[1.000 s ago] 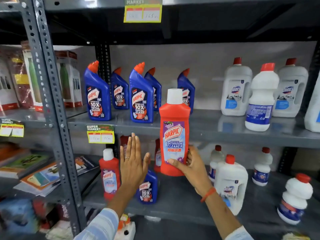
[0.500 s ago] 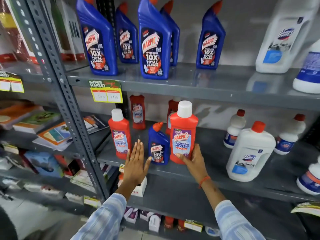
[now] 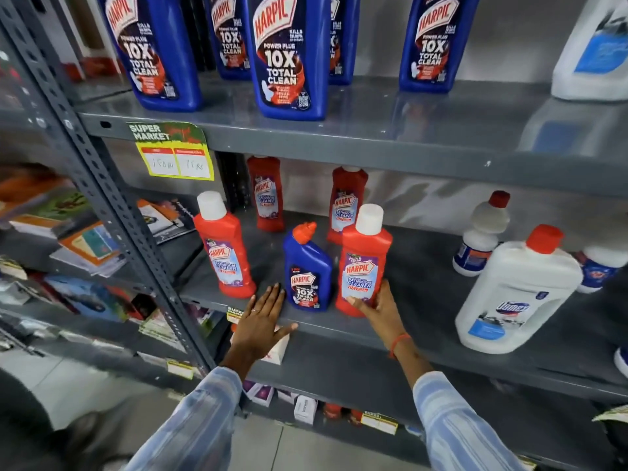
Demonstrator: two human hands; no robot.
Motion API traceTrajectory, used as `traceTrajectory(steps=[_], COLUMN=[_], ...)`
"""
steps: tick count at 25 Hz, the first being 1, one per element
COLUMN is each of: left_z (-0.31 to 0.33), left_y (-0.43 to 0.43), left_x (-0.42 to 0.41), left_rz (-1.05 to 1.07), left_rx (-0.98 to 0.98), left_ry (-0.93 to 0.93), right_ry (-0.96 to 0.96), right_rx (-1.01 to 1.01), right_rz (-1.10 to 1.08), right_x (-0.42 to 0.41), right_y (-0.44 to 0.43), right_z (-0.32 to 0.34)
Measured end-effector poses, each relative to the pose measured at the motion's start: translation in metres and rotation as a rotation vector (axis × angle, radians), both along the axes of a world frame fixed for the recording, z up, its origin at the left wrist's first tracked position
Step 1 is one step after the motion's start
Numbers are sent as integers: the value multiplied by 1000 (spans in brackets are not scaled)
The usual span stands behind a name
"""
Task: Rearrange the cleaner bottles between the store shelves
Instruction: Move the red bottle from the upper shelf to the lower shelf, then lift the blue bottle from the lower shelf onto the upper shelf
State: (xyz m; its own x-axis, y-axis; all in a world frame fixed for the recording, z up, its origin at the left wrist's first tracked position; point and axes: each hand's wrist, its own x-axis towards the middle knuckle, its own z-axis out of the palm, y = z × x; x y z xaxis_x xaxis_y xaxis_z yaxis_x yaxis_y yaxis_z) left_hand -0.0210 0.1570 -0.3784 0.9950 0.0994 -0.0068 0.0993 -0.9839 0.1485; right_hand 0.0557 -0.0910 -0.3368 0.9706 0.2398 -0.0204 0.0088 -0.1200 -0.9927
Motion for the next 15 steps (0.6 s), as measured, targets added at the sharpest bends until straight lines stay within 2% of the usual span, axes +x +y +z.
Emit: traceTrajectory(steps=[3, 4, 6, 8, 11, 15], left_z=[-3, -3, -4, -2, 3, -3], left_y=[1, 2, 7, 16, 24, 31], left_x=[0, 1, 1, 0, -7, -16], left_rz=[-24, -32, -56, -95, -128, -143], left_rx=[16, 14, 33, 36, 9, -21], left_ry=[-39, -36, -42, -16, 1, -37], right_ry=[3, -56, -308, -456, -364, -192], right_rx=[3, -17, -116, -189, -175, -248], right_rz=[-80, -220, -519, -529, -466, -585], right_x=[-12, -23, -56, -88, -100, -81], right_y=[2, 4, 22, 63, 119, 159], right_z=[8, 9, 11, 15, 12, 5])
